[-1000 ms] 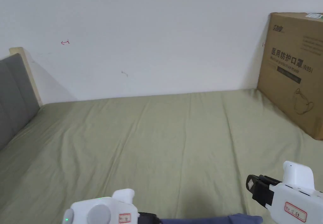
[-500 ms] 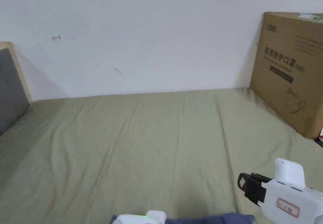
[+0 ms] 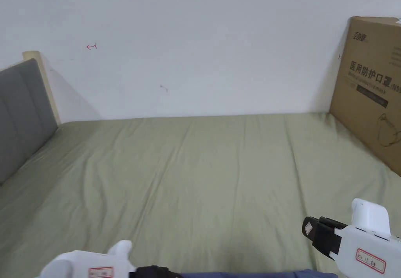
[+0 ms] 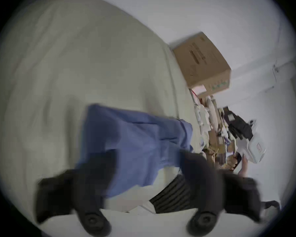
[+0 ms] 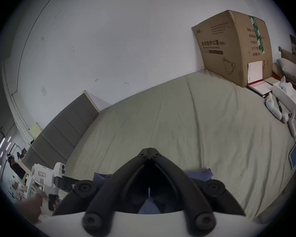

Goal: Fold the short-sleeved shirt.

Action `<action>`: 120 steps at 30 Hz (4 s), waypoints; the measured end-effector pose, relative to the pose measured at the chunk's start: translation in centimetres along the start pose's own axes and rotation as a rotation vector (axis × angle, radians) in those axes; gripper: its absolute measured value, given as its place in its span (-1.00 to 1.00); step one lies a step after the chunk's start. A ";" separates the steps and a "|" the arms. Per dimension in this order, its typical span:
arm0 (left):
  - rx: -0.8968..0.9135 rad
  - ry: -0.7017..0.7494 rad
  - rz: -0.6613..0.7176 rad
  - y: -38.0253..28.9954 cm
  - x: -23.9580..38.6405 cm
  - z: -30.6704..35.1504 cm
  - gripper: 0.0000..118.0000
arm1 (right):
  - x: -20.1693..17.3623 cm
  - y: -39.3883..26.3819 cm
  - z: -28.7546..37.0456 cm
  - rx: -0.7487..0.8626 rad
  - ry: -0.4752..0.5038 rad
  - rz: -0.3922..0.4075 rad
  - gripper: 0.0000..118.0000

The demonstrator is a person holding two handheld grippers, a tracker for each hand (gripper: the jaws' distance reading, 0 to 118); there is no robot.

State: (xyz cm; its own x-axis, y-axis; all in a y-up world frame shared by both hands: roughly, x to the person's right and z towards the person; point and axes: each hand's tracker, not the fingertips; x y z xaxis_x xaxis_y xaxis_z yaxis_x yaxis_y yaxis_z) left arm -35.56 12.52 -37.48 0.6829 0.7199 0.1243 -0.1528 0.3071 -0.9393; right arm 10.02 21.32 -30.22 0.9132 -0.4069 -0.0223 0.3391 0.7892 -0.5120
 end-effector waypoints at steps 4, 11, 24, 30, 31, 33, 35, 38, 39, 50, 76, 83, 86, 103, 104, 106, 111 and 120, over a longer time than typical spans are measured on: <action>0.046 -0.032 0.099 0.1 -5.2 2.2 0.88 | 0.0 -0.1 -0.7 -0.001 -0.022 0.030 -1.00; -0.070 -0.222 0.318 -0.5 -13.0 -3.2 0.88 | 0.3 0.8 -1.7 0.010 -0.044 0.025 -1.00; 0.010 -0.339 0.259 -2.1 -11.8 -9.1 -0.86 | 0.9 -0.1 -2.5 -0.033 -0.066 0.017 -1.00; 0.008 -0.002 0.015 -0.9 -5.6 -4.4 -0.86 | 1.0 -0.2 -2.2 -0.034 -0.047 -0.021 -1.00; 0.032 0.064 -0.026 -0.8 -4.5 -2.6 -0.86 | 1.0 -0.1 -2.0 -0.029 -0.038 -0.024 -1.00; 0.094 0.216 -0.085 -0.5 -3.0 1.1 -0.86 | 0.8 0.0 -1.4 -0.021 -0.018 -0.028 -1.00; 0.166 0.396 -0.049 -0.6 -1.4 4.4 -0.86 | 0.6 -0.1 -1.0 -0.014 -0.003 -0.028 -1.00; 0.208 0.485 -0.053 -0.3 0.6 7.1 -0.86 | 0.3 -0.3 -0.6 -0.008 0.021 -0.034 -1.00; 0.205 0.484 -0.068 -0.4 1.7 7.3 -0.85 | 0.3 -0.3 -0.5 -0.007 0.029 -0.042 -1.00; -0.056 0.217 0.023 -0.1 9.8 -10.2 -0.41 | 1.6 -0.4 1.1 -0.006 0.065 -0.075 -1.00; -0.302 0.272 -0.368 -5.4 10.4 -20.2 -1.00 | 3.6 0.0 -0.2 -0.016 0.041 -0.075 -1.00; -0.146 0.110 -0.274 -4.6 10.4 -16.9 -1.00 | 3.4 -0.3 0.4 -0.029 0.056 -0.080 -1.00; 0.137 0.084 -0.403 -3.4 14.0 -10.7 -1.00 | 2.6 0.1 1.5 0.004 0.092 -0.060 -1.00; 1.085 0.425 -0.711 -5.3 26.0 7.1 -1.00 | -8.5 5.4 11.2 0.591 0.049 0.340 -1.00; 1.096 0.446 -0.710 -5.5 25.6 6.8 -1.00 | -8.2 5.1 10.6 0.580 0.044 0.339 -1.00; 1.124 0.509 -0.716 -6.0 24.8 5.8 -1.00 | -7.3 4.2 8.9 0.522 -0.039 0.369 -1.00; 1.098 0.516 -0.626 -7.2 23.0 4.6 -1.00 | -4.8 1.5 7.9 0.450 -0.184 0.193 -1.00; 1.102 0.518 -0.625 -7.9 23.1 4.9 -1.00 | -4.8 2.8 8.7 0.475 -0.182 0.208 -1.00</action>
State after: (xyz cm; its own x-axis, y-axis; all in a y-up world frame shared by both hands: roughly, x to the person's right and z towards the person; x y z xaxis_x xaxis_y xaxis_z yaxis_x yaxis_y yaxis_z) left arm -22.05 29.79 -25.61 0.9968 0.0414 0.0677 -0.0413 0.9991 -0.0022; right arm 8.58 29.47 -24.05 0.9820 -0.1671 0.0882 0.1733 0.9825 -0.0680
